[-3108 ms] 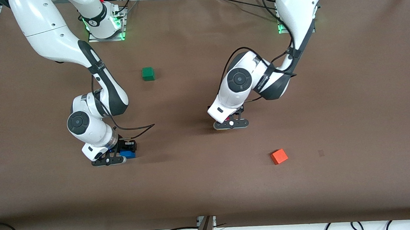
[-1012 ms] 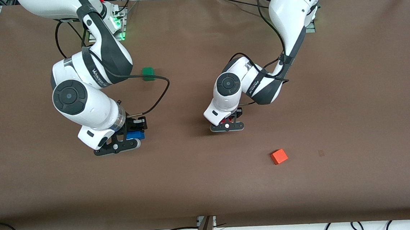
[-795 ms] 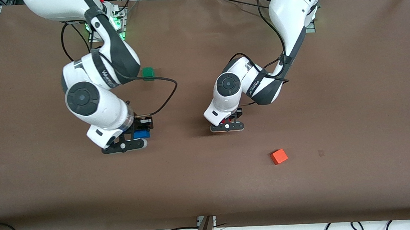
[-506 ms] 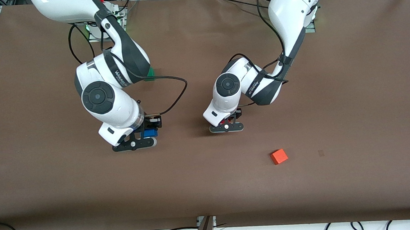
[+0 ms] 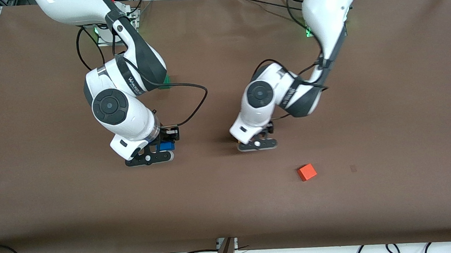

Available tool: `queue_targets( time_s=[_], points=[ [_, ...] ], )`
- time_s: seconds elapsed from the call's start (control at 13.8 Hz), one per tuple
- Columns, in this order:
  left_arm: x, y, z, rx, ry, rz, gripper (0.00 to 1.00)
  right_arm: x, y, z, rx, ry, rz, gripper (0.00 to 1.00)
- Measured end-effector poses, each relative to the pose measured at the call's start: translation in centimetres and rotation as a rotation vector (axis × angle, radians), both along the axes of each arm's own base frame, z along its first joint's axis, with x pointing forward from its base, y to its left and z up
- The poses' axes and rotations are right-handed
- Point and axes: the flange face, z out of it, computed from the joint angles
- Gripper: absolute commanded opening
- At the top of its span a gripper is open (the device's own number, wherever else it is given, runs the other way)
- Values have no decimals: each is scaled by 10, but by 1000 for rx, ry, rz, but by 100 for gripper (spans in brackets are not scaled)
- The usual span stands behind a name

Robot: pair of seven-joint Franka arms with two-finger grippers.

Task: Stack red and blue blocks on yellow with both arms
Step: 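Withdraw the left gripper while the right gripper carries blue toward the stack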

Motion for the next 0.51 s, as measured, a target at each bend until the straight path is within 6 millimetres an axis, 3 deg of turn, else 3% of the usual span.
queue_targets(
  time_s=[0.22, 0.36, 0.51],
  points=[
    [30, 90, 88, 32, -14, 58, 100, -6, 13, -1, 0, 5, -52, 13],
    [39, 156, 144, 51, -25, 79, 100, -27, 53, -9, -3, 18, -90, 13],
    [35, 218, 193, 77, -18, 69, 100, -56, 112, -23, 14, -4, -133, 13]
  ],
)
